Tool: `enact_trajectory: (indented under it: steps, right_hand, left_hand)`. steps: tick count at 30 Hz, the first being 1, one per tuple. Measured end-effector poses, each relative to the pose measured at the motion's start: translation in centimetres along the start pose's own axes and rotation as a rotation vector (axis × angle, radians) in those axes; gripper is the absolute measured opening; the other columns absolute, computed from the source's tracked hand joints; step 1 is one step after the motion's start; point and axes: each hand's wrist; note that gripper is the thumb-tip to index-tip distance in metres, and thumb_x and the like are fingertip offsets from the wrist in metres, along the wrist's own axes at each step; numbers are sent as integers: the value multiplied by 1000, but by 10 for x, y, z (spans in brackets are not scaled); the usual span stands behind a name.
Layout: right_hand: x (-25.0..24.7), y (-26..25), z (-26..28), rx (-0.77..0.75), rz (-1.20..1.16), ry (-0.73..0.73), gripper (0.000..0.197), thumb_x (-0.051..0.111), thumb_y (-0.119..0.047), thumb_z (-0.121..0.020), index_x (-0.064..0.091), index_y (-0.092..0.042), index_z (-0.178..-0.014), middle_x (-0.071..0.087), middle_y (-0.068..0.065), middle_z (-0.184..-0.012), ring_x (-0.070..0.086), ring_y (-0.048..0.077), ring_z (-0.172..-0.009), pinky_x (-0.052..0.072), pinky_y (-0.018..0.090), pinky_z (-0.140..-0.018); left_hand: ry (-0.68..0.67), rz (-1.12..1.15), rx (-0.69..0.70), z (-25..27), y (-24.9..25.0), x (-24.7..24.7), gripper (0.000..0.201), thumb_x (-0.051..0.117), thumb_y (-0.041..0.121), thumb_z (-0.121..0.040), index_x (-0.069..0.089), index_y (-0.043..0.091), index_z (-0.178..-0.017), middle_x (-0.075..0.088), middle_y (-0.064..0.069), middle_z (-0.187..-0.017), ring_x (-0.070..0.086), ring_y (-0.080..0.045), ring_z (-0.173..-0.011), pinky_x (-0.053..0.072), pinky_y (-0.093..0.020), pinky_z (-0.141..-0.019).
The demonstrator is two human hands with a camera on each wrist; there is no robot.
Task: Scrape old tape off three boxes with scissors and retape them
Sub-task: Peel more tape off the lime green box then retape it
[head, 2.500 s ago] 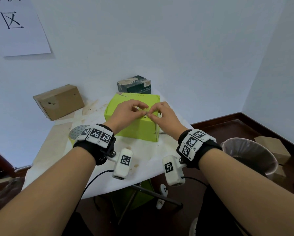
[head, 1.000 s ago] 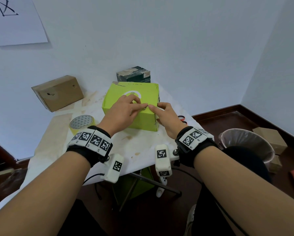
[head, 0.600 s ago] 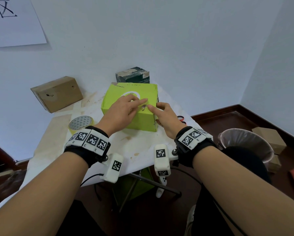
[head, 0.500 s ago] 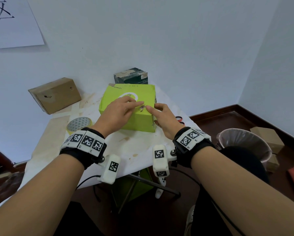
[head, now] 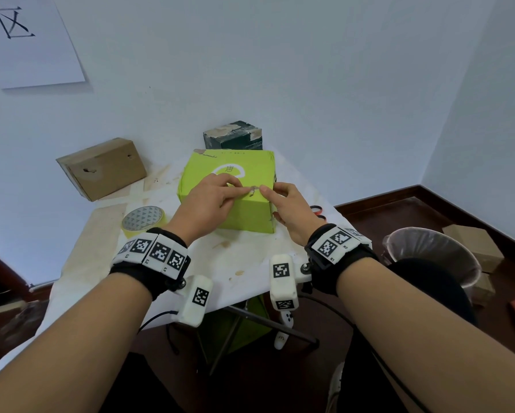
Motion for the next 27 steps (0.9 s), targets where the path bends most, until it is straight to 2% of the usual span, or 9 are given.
enact_trajectory:
  steps: [8, 12, 15, 17, 20, 22, 24, 26, 27]
  right_hand:
    - [1, -1, 0, 2, 1, 5, 58, 67, -40, -86, 44, -15, -132, 49, 0, -135, 49, 17, -123, 41, 30, -92]
    - [1, -6, -1, 10, 15, 19, 55, 66, -39, -87, 45, -13, -131, 51, 0, -132, 50, 16, -119, 42, 29, -90]
    - [-1, -16, -6, 30, 57, 26, 51, 63, -39, -89, 48, -11, -129, 54, 2, -124, 52, 15, -101, 43, 27, -74]
    - [-4, -23, -10, 38, 78, 24, 45, 58, -41, -92, 53, -9, -124, 56, 3, -113, 50, 15, -93, 43, 24, -68]
    - [-6, -32, -17, 14, 115, 80, 49, 45, -41, -98, 55, 2, -119, 56, 6, -99, 50, 16, -89, 45, 31, -78]
    - [-6, -35, -21, -53, 170, 190, 45, 41, -38, -99, 56, 3, -110, 62, 13, -105, 51, 18, -89, 46, 37, -86]
    - [-5, -41, -25, -132, 188, 285, 29, 41, -32, -100, 56, -7, -103, 63, 10, -109, 52, 18, -91, 43, 33, -84]
    - [-1, -49, -28, -181, 191, 331, 23, 42, -25, -99, 56, -9, -106, 59, 5, -104, 52, 19, -93, 40, 26, -79]
    - [1, -53, -29, -196, 194, 344, 23, 42, -22, -99, 57, -8, -109, 58, 4, -103, 51, 19, -94, 40, 26, -79]
  left_hand:
    - [11, 2, -20, -1, 3, 0, 37, 52, 1, -93, 67, 17, -122, 61, -5, -118, 53, -28, -98, 36, -28, -85]
    - [72, 98, -112, -2, 3, -5, 37, 52, 5, -95, 61, 16, -129, 54, -2, -126, 52, -14, -90, 37, -21, -80]
    - [155, 128, -183, -2, -4, -12, 38, 51, 4, -94, 59, 17, -130, 51, -1, -128, 50, -6, -85, 34, -15, -78]
    - [209, 113, -291, 1, -17, -20, 38, 50, 5, -94, 59, 16, -130, 51, -2, -129, 55, -12, -87, 39, -21, -82]
    - [238, 14, -444, 13, -42, -32, 39, 48, 10, -95, 56, 16, -132, 54, -7, -125, 58, -25, -99, 46, -38, -89]
    - [111, -120, -574, 23, -55, -39, 41, 47, 20, -97, 49, 13, -138, 52, -15, -127, 52, -33, -113, 42, -43, -95]
    - [-175, -257, -763, 33, -70, -39, 55, 45, 42, -97, 41, 7, -139, 44, -22, -134, 40, -38, -125, 35, -45, -101]
    - [-456, -341, -864, 43, -79, -38, 73, 41, 68, -88, 49, 5, -126, 42, -20, -132, 39, -37, -124, 36, -46, -102]
    - [-543, -350, -854, 47, -79, -40, 71, 45, 70, -85, 51, 7, -116, 45, -18, -128, 42, -36, -120, 39, -45, -100]
Point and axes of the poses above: each hand's wrist, its own z-axis away from the middle knuckle, its own x-axis out of the palm, y = z × x
